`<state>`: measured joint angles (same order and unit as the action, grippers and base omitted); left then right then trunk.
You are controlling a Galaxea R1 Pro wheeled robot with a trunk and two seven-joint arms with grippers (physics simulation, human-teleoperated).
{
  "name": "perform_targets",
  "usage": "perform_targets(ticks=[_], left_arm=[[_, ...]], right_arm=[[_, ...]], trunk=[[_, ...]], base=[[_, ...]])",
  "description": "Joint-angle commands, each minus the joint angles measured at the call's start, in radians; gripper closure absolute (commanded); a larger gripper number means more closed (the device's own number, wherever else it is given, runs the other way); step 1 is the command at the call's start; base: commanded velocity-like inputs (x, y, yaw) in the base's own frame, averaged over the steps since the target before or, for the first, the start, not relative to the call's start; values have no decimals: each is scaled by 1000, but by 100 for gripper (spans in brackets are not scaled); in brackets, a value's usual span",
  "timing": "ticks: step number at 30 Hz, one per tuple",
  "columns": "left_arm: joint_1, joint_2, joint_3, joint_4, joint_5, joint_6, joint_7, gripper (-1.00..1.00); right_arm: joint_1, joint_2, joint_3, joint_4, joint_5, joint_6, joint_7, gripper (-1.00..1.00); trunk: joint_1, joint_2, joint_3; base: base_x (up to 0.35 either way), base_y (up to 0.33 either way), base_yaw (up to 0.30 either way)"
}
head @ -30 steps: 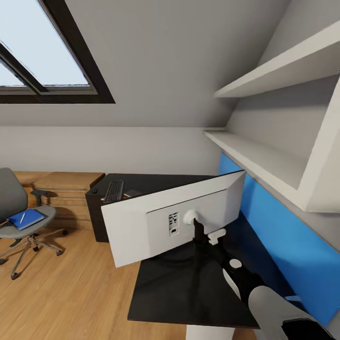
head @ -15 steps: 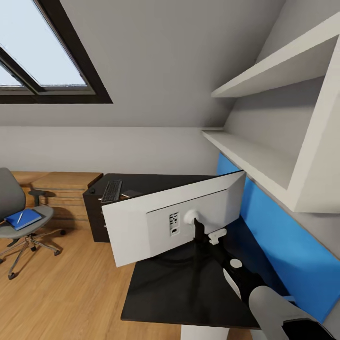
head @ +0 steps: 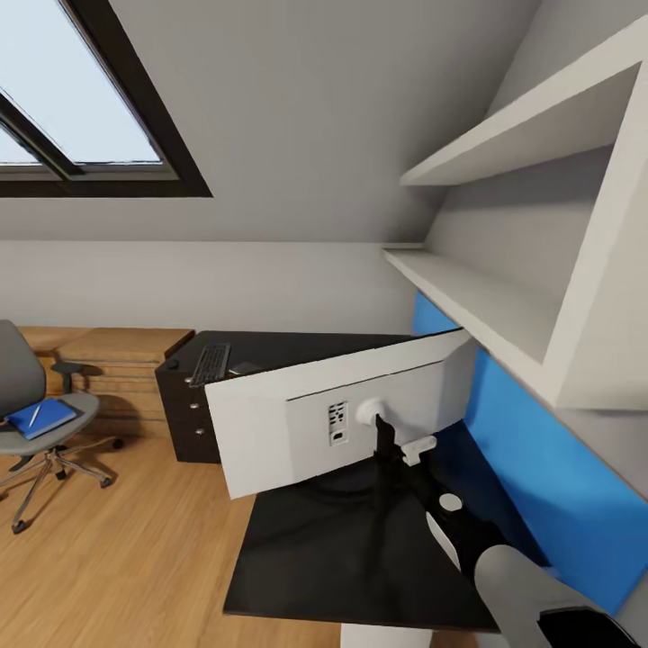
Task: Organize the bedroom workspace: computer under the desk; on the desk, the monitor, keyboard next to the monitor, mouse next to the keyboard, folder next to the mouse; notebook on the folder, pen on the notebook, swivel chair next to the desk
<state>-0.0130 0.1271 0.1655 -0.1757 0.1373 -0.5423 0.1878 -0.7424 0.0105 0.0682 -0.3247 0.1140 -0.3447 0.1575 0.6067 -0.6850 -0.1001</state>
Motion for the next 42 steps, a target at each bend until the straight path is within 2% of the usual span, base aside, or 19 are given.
perform_targets(ticks=[1,22,36,37,42], left_arm=[[-1,0,-4,1,10,-4,-1,-100],[-1,0,-4,1,10,-5,-1,-100],[-1,0,-4,1,10,-5,-1,-100],[-1,1,-4,1,10,-4,-1,-100],[-1,1,-4,1,10,-5,0,-100]], right_arm=[[-2,0,9,-2,3,-3,-5,100],[-2,0,8,-2,3,-3,-13,100],[-2,1,8,-2,3,-3,-13,100],[-2,1,8,-2,3,-3,-13,-100],[-2,2,8,-2,3,-3,-13,-100]], trunk=[[0,-2,-1],[0,-2,-1],[0,-2,-1],[0,-2,-1],[0,-2,-1]], base=[[99,-95,0],[84,-36,0],[7,-1,0],[0,0,0],[0,0,0]])
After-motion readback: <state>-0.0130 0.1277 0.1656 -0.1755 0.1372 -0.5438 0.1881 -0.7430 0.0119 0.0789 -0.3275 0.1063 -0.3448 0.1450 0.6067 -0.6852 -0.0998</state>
